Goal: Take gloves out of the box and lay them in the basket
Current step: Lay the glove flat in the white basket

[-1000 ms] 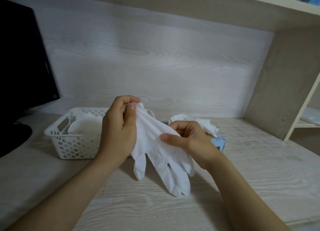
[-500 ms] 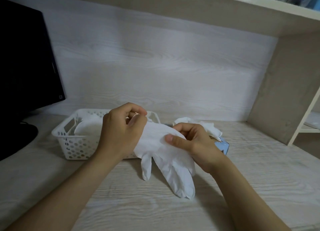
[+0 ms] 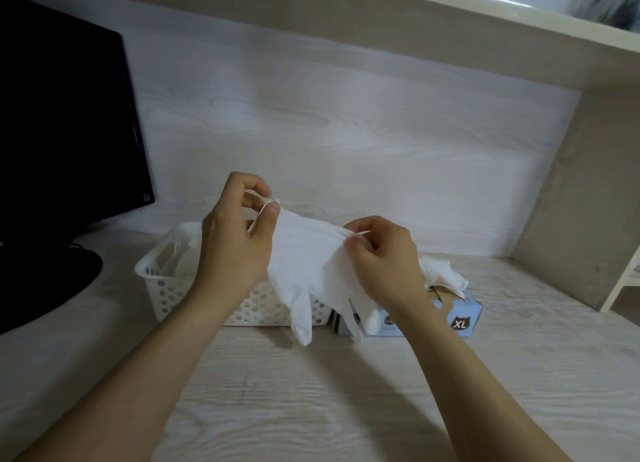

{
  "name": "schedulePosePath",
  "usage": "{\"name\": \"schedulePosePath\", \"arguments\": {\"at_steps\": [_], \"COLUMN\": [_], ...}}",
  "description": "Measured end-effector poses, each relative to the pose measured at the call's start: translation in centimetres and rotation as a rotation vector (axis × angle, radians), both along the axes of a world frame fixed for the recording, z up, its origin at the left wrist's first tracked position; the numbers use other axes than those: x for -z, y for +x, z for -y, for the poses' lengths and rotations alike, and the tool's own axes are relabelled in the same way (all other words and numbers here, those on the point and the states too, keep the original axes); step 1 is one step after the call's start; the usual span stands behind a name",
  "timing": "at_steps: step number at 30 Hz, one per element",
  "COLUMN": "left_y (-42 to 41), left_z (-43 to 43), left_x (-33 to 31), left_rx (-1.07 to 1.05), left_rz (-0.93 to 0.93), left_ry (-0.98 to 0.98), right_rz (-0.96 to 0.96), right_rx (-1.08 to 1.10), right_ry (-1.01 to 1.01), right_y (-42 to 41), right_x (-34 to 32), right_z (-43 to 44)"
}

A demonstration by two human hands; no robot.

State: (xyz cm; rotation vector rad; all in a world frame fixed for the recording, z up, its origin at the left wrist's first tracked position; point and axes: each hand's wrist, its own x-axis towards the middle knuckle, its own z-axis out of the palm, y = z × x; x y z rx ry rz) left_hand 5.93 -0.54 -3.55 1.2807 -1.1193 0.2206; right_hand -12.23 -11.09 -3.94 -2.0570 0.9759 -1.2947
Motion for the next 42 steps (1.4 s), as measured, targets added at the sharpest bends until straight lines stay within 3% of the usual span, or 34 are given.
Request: {"name": "schedulePosePath", "arguments": {"at_steps": [8,14,20,22,24,27,31,33,36,42], "left_y": [3.9,7.1,8.5,8.4,8.2,7.5,6.7,6.7,7.1,5.5], "left_z": [0.0,0.2,0.3,0.2,0.1,0.0,-0.4,-0.3,-0.1,0.4], "left_x": [-0.1,0.0,0.1,-0.2,-0.5,-0.6,-0.7,-0.5,-0.1,0.2], "left_rx": [-0.118,-0.278,-0.551,-0.626,-0.682,-0.395,-0.087,-0.057,-0.094,-0.353], "left_rz": [-0.167,-0.129,0.064,0.154,0.281,0.278,0.092,0.097,0.111,0.344], "left_ry": [0.112,0.212,0.416,0.538,0.619,0.525,0.848,0.972,0.996,0.708], "right_rz": [-0.053,-0.224,-0.551,-0.601,-0.625,-0.854,-1.207,-1.180,-1.101,-0.798], "right_rx": [0.086,0.012,-0.067,-0.025,-0.126,-0.387,-0.377,-0.371,-0.383,-0.321], "right_ry": [-0.116,-0.130,-0.203,-0.302,-0.330,-0.179,-0.098,-0.071,-0.070,-0.126], "right_y": [5.5,9.2,11.4,11.2,10.5,9.2,8.5,8.6,8.8,7.6], "right_x": [-1.4,-3.1,-2.5,-2.8,-3.7,-5.1,-5.1,-4.1,-2.8,-2.6], "right_z": [1.3,2.9,4.1,3.9,3.6,2.4,1.7,1.8,2.2,2.2]}}
